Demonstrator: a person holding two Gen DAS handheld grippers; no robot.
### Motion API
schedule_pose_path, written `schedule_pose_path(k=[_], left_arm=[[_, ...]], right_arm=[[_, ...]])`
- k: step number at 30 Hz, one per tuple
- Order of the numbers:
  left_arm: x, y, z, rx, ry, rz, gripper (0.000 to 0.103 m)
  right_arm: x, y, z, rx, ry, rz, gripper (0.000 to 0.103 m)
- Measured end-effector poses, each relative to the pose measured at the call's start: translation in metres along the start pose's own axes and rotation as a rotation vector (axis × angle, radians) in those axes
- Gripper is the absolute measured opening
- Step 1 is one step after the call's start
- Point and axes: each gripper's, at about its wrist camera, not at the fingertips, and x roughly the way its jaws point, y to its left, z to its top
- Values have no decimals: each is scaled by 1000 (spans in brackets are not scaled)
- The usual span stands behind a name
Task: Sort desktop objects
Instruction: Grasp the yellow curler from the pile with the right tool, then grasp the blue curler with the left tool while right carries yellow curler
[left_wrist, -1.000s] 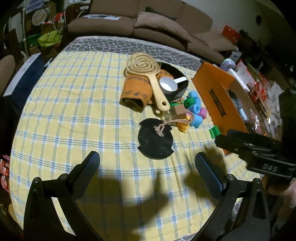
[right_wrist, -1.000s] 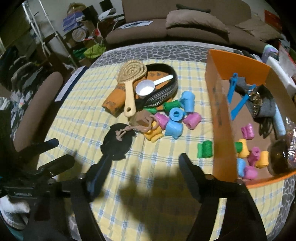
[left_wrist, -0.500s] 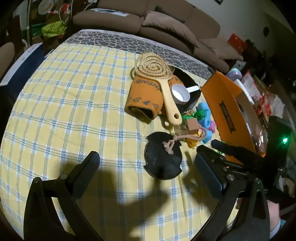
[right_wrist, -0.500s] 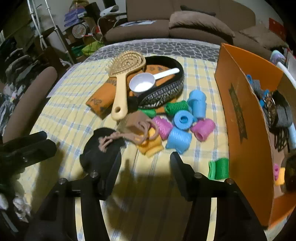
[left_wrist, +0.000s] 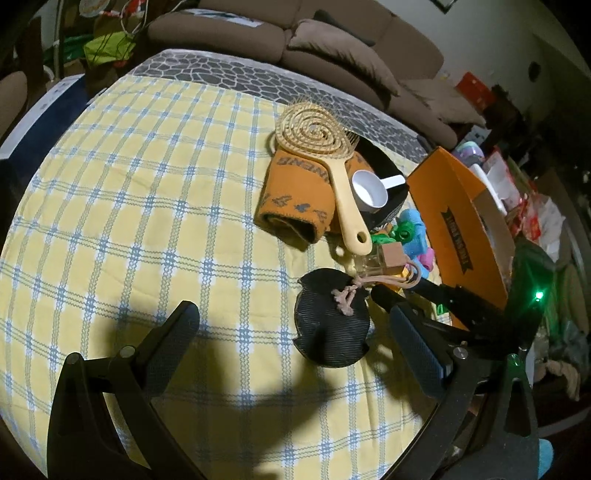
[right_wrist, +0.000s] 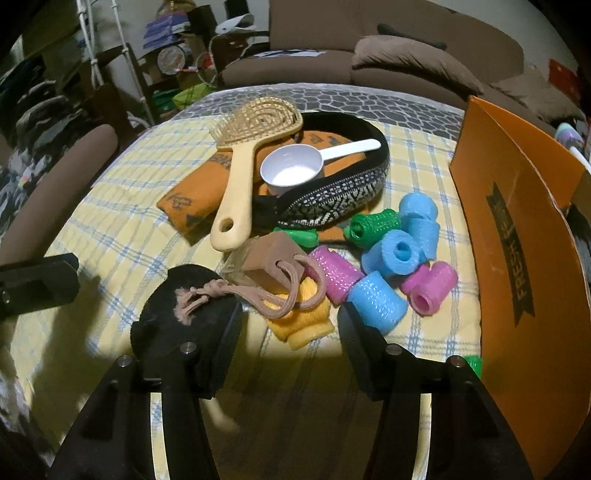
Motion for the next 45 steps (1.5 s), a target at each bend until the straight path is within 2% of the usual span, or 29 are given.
schedule_pose_path(k=[2, 4, 6, 13, 18, 22, 28, 35, 37, 42, 45], left_arm=[[3, -1, 0, 6, 6, 3, 103], [4, -3, -1, 16, 8, 9, 103], [5, -5, -1, 27, 9, 8, 103], [6, -12, -2, 43, 6, -5, 103], [6, -28, -3, 89, -6, -33, 103], [14, -51, -8, 152, 1, -44, 103], [33, -94, -21, 278, 19, -37, 102], [55, -134, -18, 426, -46, -9, 101], [62, -144, -16, 475, -60, -2, 96], [82, -163, -12, 582, -70, 6, 94], [95, -169, -10, 622, -41, -16, 80]], right_arm=[[3, 0, 1, -20, 1, 1, 55], [6, 1, 2, -36, 9, 5, 43], [9, 3, 2, -51, 14, -10, 37], [-6, -3, 6, 6, 0, 57, 37], [-40, -13, 13, 62, -64, 108, 37], [-67, -29, 20, 128, -120, 130, 37], [-80, -53, 25, 193, -138, 139, 37], [-101, -73, 25, 226, -170, 154, 37], [-108, -78, 25, 233, -180, 159, 37], [-117, -89, 24, 246, -195, 169, 37], [-119, -95, 23, 250, -197, 170, 37]])
